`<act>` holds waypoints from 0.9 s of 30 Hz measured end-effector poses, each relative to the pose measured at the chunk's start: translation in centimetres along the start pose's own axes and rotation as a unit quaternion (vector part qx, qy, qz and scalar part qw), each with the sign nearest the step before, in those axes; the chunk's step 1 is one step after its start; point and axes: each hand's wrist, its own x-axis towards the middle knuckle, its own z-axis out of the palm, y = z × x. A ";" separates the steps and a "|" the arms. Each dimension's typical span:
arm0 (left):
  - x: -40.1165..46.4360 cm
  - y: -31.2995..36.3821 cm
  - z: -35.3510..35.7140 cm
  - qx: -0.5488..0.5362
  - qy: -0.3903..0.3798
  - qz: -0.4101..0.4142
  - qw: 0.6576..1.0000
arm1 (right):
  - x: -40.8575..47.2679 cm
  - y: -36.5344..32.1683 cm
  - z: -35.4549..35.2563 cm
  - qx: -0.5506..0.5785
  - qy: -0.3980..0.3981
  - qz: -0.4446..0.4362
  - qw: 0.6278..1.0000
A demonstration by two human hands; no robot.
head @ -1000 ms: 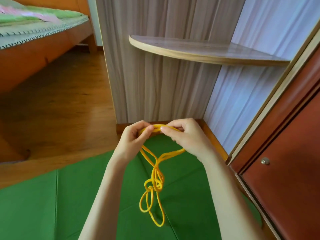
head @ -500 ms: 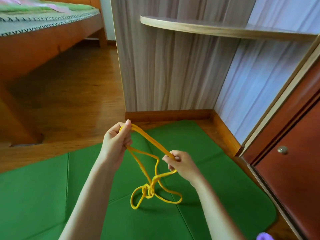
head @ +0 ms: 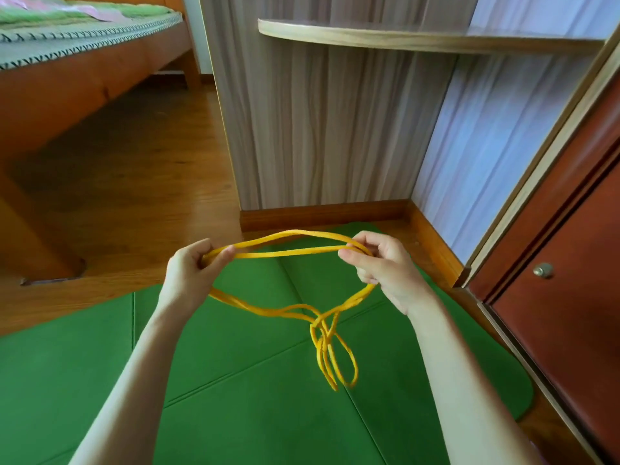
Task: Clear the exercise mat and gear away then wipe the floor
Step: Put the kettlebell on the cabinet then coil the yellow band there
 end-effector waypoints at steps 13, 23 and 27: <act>-1.3 0.7 1.7 0.036 -0.057 0.060 0.996 | -0.9 -6.0 -1.8 -0.165 0.104 -0.113 0.974; -1.9 -0.7 5.3 -0.199 0.002 -0.221 0.955 | -1.1 -6.4 -2.0 -0.299 0.170 -0.208 0.916; -1.1 -0.5 4.9 -0.393 0.049 -0.298 0.869 | -0.9 -2.2 -3.4 -0.366 0.147 -0.126 0.910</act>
